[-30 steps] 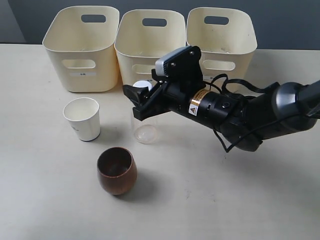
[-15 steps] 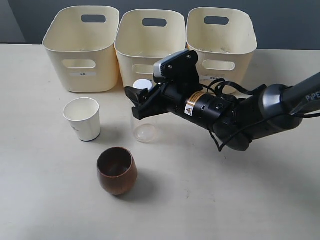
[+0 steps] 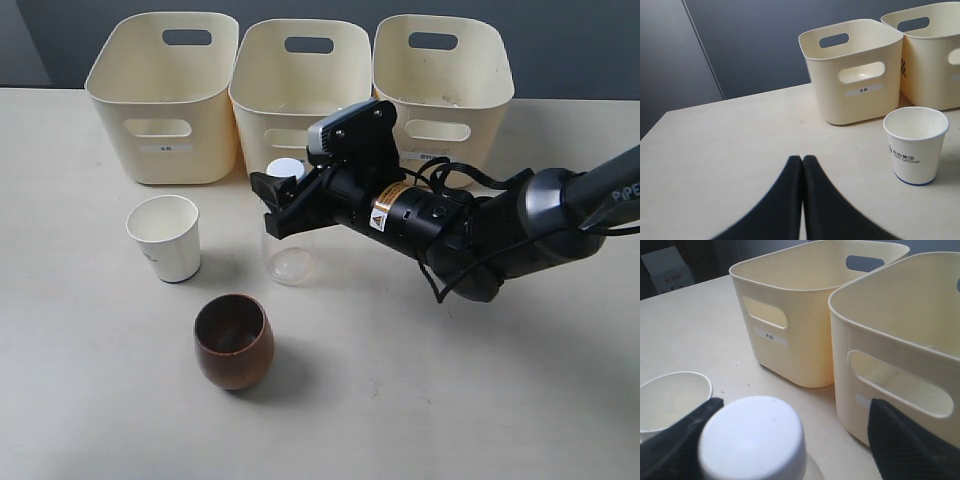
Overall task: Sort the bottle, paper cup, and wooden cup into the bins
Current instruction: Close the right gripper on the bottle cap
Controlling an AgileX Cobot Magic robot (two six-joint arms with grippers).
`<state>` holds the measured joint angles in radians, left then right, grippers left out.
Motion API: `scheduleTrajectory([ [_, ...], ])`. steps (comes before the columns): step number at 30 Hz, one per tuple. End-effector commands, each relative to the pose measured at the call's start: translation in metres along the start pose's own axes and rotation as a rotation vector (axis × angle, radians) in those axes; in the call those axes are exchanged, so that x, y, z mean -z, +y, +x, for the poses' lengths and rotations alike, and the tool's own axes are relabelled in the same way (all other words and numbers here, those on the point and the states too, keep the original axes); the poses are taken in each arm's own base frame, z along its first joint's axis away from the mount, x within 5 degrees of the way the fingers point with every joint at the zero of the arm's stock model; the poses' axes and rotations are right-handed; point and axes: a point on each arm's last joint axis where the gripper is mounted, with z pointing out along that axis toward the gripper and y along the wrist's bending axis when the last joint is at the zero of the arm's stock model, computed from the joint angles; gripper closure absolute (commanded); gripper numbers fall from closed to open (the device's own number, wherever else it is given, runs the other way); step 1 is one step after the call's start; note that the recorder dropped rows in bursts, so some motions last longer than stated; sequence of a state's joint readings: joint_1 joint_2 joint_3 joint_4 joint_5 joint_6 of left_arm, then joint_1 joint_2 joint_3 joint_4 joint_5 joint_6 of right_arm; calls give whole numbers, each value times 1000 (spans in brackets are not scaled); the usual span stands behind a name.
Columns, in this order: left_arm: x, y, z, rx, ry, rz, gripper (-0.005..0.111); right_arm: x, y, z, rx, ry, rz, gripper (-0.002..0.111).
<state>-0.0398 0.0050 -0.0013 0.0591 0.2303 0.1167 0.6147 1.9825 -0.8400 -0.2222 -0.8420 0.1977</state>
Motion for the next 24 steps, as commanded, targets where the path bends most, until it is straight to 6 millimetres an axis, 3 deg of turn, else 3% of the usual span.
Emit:
scheduleTrajectory([
  [1, 0, 0, 0, -4, -10, 1, 107, -1, 0, -1, 0, -6, 4, 34],
  [24, 0, 0, 0, -4, -7, 1, 107, -1, 1, -1, -5, -6, 0, 34],
])
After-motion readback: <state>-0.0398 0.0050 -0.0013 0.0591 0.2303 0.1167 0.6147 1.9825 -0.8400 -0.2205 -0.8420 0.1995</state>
